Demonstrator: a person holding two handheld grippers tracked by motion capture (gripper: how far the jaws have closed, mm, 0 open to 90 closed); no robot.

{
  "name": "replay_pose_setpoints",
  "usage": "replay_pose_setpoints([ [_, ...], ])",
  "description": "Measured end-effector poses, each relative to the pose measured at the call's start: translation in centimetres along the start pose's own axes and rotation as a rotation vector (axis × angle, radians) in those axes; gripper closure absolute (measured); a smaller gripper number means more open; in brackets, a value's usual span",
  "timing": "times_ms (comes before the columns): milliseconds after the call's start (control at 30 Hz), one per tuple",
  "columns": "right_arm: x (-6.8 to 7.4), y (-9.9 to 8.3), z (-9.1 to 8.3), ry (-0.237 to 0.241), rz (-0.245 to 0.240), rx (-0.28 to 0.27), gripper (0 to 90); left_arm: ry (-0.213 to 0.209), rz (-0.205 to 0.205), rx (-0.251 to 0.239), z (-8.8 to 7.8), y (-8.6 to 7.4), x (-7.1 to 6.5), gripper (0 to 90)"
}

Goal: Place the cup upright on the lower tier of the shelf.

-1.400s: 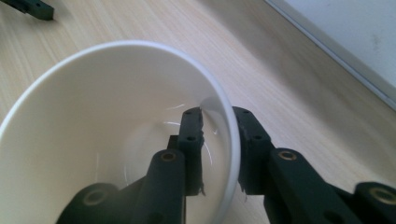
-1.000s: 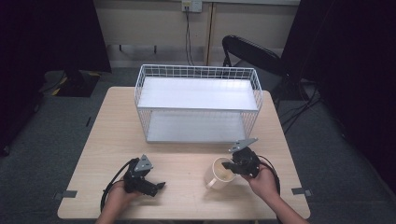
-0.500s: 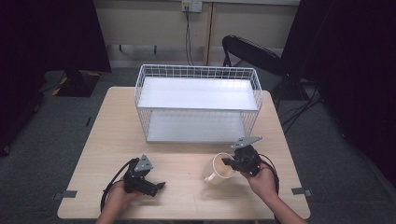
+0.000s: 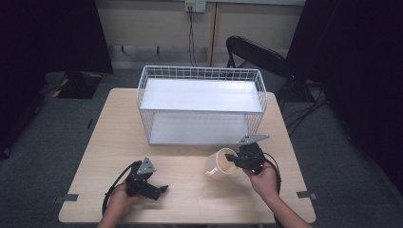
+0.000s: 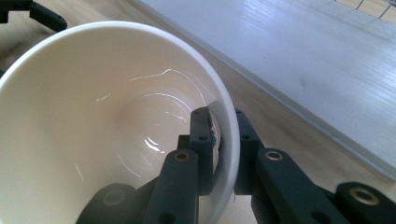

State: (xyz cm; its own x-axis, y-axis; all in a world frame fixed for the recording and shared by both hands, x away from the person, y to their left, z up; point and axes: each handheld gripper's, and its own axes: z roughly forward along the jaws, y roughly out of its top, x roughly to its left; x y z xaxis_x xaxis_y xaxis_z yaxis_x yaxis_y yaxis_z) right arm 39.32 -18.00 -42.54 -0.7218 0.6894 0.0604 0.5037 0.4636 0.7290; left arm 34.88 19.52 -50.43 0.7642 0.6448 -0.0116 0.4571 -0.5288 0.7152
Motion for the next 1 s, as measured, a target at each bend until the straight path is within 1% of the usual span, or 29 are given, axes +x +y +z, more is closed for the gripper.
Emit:
replay_pose_setpoints([
  [133, -0.1, 0.3, 0.2, -0.016, 0.005, -0.010, 83.2, 0.000, 0.000, 0.000, 0.0, 0.0, 0.0, 0.0],
  [167, -0.2, 0.4, 0.4, -0.031, 0.007, -0.017, 83.2, 0.000, 0.001, 0.000, 0.0, 0.0, 0.0, 0.0],
  [200, -0.2, 0.4, 0.4, -0.031, 0.007, -0.017, 83.2, 0.000, 0.001, 0.000, 0.0, 0.0, 0.0, 0.0],
  [233, -0.2, 0.6, 0.5, -0.046, 0.008, -0.026, 83.2, 0.000, 0.000, 0.000, 0.0, 0.0, 0.0, 0.0],
  [300, -0.3, 0.7, 0.5, -0.059, 0.009, -0.040, 83.2, 0.000, 0.000, 0.000, 0.0, 0.0, 0.0, 0.0],
  [333, -0.3, 0.7, 0.5, -0.059, 0.009, -0.040, 83.2, 0.000, 0.000, 0.000, 0.0, 0.0, 0.0, 0.0],
  [367, -0.5, 0.8, 0.5, -0.065, 0.020, -0.054, 83.2, 0.000, 0.000, 0.000, 0.0, 0.0, 0.0, 0.0],
  [433, -0.6, 1.0, 0.6, -0.070, 0.026, -0.063, 83.2, 0.000, 0.000, 0.000, 0.0, 0.0, 0.0, 0.0],
  [533, -0.7, 1.1, 0.7, -0.081, 0.031, -0.066, 83.2, 0.000, 0.000, 0.000, 0.0, 0.0, 0.0, 0.0],
  [667, -1.1, 1.3, 0.8, -0.091, 0.057, -0.081, 83.3, 0.000, 0.000, 0.000, 0.0, 0.0, 0.0, 0.0],
  [1000, -1.6, 1.8, 1.0, -0.129, 0.075, -0.112, 83.3, 0.000, 0.001, 0.000, 0.0, 0.0, 0.0, 0.0],
])
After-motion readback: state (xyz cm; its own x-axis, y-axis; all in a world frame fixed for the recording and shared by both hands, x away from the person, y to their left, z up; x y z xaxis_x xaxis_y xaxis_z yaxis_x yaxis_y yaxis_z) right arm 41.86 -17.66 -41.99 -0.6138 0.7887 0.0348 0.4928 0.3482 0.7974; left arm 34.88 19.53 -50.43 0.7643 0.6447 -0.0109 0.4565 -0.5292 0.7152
